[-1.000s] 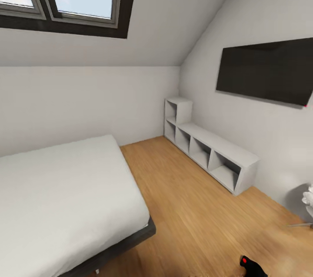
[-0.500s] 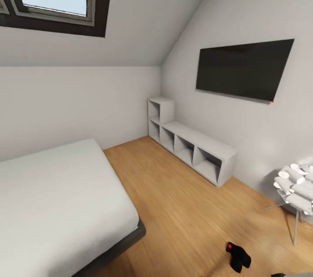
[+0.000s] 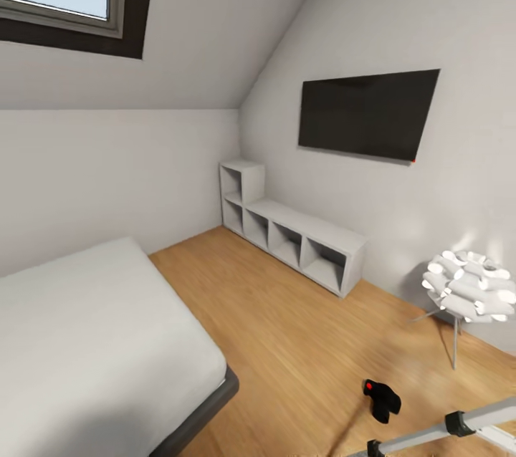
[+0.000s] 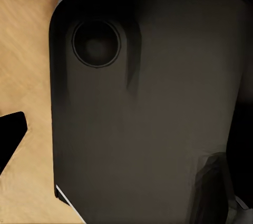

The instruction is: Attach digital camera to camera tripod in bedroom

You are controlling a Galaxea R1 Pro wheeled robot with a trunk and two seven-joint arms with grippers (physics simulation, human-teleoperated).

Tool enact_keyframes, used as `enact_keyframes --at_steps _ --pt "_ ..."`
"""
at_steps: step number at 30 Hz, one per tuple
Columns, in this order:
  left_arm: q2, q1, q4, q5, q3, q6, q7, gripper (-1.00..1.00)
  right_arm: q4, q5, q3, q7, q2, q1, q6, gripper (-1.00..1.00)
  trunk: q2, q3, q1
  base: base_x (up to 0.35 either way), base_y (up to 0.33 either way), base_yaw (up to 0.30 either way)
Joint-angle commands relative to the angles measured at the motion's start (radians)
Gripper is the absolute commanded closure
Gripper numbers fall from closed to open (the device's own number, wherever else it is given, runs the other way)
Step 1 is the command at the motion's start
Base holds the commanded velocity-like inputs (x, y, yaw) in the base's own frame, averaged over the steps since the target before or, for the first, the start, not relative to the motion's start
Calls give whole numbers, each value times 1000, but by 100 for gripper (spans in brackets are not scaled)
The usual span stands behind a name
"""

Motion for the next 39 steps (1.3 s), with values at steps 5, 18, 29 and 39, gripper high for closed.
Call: enact_keyframes --at_steps 5,18,29,39 --pt "0 0 -1 6 0 -2 0 -100 0 0 1 0 0 0 -3 -100 0 -1 0 0 251 -291" --pt "1 0 -1 6 0 -2 0 -100 0 0 1 0 0 -1 -3 -100 0 -1 0 0 43 -291" --pt "1 0 -1 8 1 -2 0 -100 0 0 1 0 0 -1 -3 -100 0 -1 0 0 2 -291" --pt "1 0 -1 8 2 -2 0 -100 0 0 1 0 1 -1 -3 -100 0 -1 0 0 0 -291"
